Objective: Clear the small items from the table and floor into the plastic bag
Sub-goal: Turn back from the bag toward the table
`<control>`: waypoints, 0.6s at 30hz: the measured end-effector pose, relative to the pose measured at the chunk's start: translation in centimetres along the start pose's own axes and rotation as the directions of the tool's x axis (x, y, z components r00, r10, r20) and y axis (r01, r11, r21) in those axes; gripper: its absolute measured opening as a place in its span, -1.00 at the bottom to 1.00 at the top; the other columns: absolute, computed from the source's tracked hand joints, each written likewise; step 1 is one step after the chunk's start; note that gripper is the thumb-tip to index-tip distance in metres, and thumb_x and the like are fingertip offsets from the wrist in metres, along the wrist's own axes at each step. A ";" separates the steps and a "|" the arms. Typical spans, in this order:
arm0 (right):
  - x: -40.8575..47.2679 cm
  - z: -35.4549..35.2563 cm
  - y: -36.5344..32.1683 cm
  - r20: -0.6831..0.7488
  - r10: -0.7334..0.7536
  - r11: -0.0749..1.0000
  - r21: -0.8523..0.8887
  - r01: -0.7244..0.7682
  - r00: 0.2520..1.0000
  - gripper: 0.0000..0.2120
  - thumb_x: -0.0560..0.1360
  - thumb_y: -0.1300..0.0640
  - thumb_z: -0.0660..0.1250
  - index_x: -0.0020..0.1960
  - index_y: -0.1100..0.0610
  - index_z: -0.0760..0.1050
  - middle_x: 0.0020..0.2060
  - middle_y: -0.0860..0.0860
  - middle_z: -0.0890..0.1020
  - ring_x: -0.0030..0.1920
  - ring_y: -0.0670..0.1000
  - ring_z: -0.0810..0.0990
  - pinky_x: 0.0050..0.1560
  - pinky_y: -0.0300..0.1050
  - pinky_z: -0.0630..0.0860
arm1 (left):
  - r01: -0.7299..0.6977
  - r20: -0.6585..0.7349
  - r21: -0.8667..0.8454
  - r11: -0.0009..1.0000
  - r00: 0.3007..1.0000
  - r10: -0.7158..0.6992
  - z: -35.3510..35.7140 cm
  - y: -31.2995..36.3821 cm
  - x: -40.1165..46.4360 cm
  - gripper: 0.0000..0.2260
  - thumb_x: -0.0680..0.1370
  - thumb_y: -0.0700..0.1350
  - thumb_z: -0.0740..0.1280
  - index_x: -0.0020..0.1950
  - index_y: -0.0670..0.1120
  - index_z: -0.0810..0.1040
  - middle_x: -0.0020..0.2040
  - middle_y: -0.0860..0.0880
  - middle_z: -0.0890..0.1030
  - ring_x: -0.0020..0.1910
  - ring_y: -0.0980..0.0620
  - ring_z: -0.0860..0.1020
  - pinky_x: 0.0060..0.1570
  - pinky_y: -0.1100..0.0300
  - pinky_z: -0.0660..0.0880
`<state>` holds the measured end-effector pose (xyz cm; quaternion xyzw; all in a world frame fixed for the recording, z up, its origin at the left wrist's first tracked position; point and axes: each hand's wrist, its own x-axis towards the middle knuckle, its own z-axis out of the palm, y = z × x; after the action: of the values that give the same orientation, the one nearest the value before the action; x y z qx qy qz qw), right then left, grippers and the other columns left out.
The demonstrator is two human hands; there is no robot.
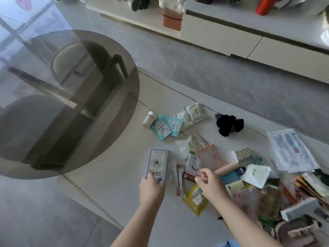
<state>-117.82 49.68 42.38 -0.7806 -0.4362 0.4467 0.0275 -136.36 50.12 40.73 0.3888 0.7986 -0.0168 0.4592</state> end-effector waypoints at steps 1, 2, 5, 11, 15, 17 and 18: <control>1.3 0.2 0.5 -0.015 -0.004 1.000 -0.017 0.004 1.000 -0.66 0.54 0.02 0.28 0.29 0.07 0.42 0.12 0.01 0.56 0.04 0.00 0.54 0.05 -0.15 0.46 | -0.002 -0.018 0.015 1.000 1.000 0.002 0.8 0.2 1.1 -0.59 0.55 -0.08 0.22 0.40 -0.09 0.34 0.31 -0.14 0.38 0.31 -0.12 0.35 0.22 0.08 0.36; 2.6 0.3 0.9 -0.033 -0.001 0.999 -0.034 0.000 0.999 -0.63 0.54 0.02 0.28 0.31 0.08 0.41 0.18 0.03 0.55 0.12 0.03 0.52 0.09 -0.15 0.44 | -0.005 -0.040 0.041 0.999 0.999 0.006 1.5 0.3 2.2 -0.54 0.54 -0.08 0.23 0.44 -0.09 0.28 0.33 -0.14 0.36 0.33 -0.12 0.32 0.24 0.06 0.35; 5.8 0.6 2.0 -0.092 0.009 0.996 -0.084 -0.016 0.996 -0.55 0.53 0.02 0.30 0.38 0.11 0.35 0.30 0.07 0.47 0.29 0.07 0.42 0.22 -0.11 0.38 | 0.005 -0.120 0.107 0.994 0.993 0.008 3.0 0.6 4.8 -0.45 0.54 -0.03 0.26 0.49 -0.08 0.18 0.39 -0.11 0.30 0.35 -0.14 0.28 0.27 0.01 0.34; 10.8 1.0 3.0 -0.151 -0.010 0.951 -0.306 -0.037 0.989 -0.33 0.52 -0.10 0.27 0.52 0.06 0.08 0.53 0.06 0.09 0.51 0.14 0.07 0.46 0.06 0.16 | 0.074 -0.229 0.055 0.996 0.972 -0.060 4.9 1.0 7.9 -0.32 0.49 0.04 0.35 0.51 -0.04 0.09 0.38 -0.14 0.31 0.35 -0.16 0.31 0.25 -0.06 0.34; 12.6 2.1 2.9 -0.136 0.056 0.932 -0.349 -0.100 0.989 -0.13 0.47 -0.22 0.28 0.55 0.02 -0.16 0.55 0.10 -0.11 0.53 0.21 -0.06 0.49 0.16 0.09 | 0.082 -0.229 -0.007 0.997 0.970 -0.081 5.3 0.8 9.0 -0.15 0.44 0.14 0.41 0.55 -0.05 -0.01 0.44 -0.13 0.27 0.42 -0.15 0.24 0.27 -0.10 0.33; 12.9 2.6 2.8 -0.151 0.047 0.930 -0.355 -0.099 0.987 -0.06 0.44 -0.22 0.32 0.55 0.03 -0.21 0.54 0.11 -0.12 0.53 0.23 -0.06 0.49 0.18 0.09 | 0.088 -0.229 0.016 0.996 0.970 -0.082 5.3 0.7 9.2 -0.11 0.40 0.20 0.42 0.54 -0.04 -0.01 0.41 -0.14 0.29 0.41 -0.14 0.24 0.26 -0.10 0.35; 12.9 2.6 2.8 -0.165 0.026 0.931 -0.356 -0.084 0.986 -0.06 0.44 -0.21 0.33 0.55 0.03 -0.20 0.55 0.11 -0.10 0.52 0.23 -0.04 0.49 0.18 0.11 | 0.098 -0.220 0.024 0.995 0.971 -0.090 5.3 0.7 9.3 -0.11 0.39 0.21 0.43 0.54 -0.03 0.00 0.38 -0.15 0.31 0.39 -0.14 0.26 0.26 -0.10 0.35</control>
<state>-114.97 56.14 30.89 -0.8171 -0.4854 0.2961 -0.0947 -134.67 54.23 30.94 0.3581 0.8613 -0.0095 0.3604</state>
